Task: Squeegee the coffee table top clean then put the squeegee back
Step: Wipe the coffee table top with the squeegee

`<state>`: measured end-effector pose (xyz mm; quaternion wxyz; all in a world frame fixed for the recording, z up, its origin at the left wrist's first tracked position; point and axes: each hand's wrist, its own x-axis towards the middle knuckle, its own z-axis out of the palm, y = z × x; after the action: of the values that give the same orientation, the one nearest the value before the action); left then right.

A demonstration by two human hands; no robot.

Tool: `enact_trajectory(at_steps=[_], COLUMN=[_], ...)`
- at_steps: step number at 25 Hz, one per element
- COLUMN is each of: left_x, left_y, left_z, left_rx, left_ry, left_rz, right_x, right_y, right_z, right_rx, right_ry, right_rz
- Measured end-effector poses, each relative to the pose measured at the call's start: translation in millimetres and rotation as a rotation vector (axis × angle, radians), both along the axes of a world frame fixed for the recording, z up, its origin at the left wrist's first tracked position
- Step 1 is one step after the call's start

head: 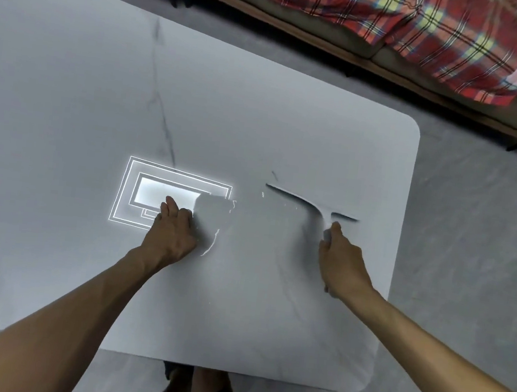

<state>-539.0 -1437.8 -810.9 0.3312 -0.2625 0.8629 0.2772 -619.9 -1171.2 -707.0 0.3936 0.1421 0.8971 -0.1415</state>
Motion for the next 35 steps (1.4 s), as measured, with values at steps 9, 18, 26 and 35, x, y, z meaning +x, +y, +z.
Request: enact_trajectory(at_steps=[9,18,26,35], left_x=[139.8,243.3,228.3,203.7], left_y=[-30.8,-63.1,-1.2,50.4], left_z=[37.4,35.7,16.1,6.7], left_rx=[0.003,-0.096,0.018,-0.011], left_ry=[0.169,0.111,0.164,-0.019], left_rz=[0.273,0.569,0.453,0.126], right_x=[112.8,210.6,152.5,87.3], right_y=[-42.9,-107.4,-27.8,108.7], right_z=[22.8,-61.2,-52.2,-1.3], right_rx=[-0.255,-0.383,-0.232,0.061], right_ry=[0.143,0.302,0.257,0.213], right_rz=[0.498,1.707,1.437,1.251])
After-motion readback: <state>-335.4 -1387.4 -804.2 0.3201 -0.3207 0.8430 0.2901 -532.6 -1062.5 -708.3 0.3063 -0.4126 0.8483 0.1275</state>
